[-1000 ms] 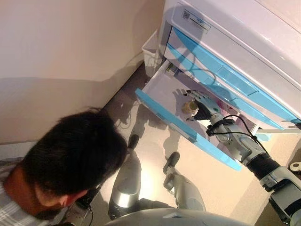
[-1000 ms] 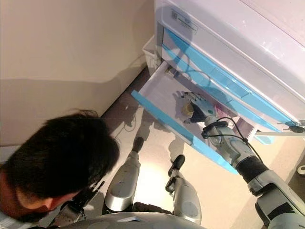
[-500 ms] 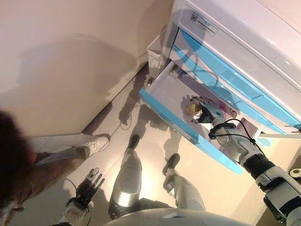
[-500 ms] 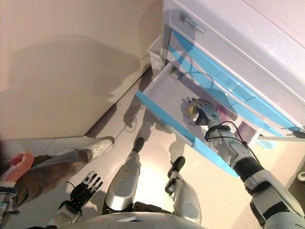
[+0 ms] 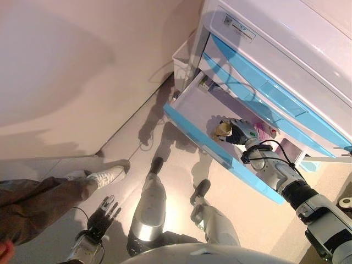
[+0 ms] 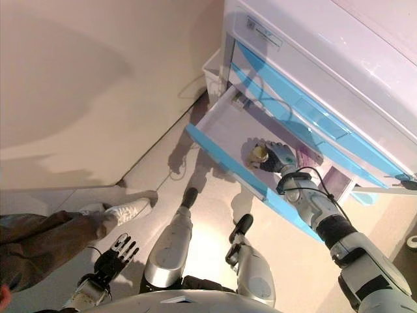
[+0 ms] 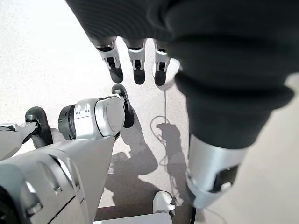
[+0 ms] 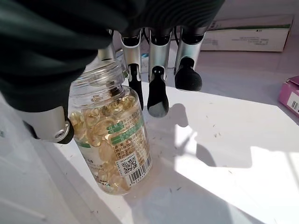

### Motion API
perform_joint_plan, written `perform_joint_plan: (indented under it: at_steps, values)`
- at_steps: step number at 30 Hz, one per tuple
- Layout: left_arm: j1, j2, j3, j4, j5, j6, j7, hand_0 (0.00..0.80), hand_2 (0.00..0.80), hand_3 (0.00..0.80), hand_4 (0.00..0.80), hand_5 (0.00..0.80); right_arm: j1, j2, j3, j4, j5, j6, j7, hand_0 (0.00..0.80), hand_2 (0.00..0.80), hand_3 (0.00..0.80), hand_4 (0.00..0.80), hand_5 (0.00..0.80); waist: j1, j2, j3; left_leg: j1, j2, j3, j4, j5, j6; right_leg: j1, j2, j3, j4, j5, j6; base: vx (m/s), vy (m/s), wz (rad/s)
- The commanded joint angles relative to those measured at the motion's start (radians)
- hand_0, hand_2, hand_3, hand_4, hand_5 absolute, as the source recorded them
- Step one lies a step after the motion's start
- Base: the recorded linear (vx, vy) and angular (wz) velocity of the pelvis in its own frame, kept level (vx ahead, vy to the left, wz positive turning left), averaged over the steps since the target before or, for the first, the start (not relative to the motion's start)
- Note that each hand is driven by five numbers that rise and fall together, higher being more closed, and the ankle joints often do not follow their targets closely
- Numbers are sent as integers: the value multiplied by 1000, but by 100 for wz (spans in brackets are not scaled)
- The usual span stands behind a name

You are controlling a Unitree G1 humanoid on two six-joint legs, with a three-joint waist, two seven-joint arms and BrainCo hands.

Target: Open the drawer and pick up the medicine

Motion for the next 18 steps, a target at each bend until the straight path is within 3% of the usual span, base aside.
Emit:
perform_joint_plan:
  at_steps: [1,9,18]
  values:
    - [60,32,-35,-5,32,12,-8,0,0,0,0,0,-28,-18,51,-31,21,-35,-28,800,800,800,800,800,0,-10,-38,-47,-40,16,12,-19,51,0,-2,25,93,-30,42,0,0,0]
    - [65,32,-28,-11,40,11,-13,0,0,0,0,0,-31,-32,51,-61,13,-84,-30,800,800,800,800,800,-1,-16,-47,-38,-39,17,-2,-19,52,3,1,30,84,-27,47,0,0,0]
    - [91,6,-8,-18,61,4,3,0,0,0,0,0,17,-119,1,-333,14,-168,59,800,800,800,800,800,-29,-29,-98,2,-30,38,-37,-17,50,16,3,53,74,-28,58,-3,8,-4]
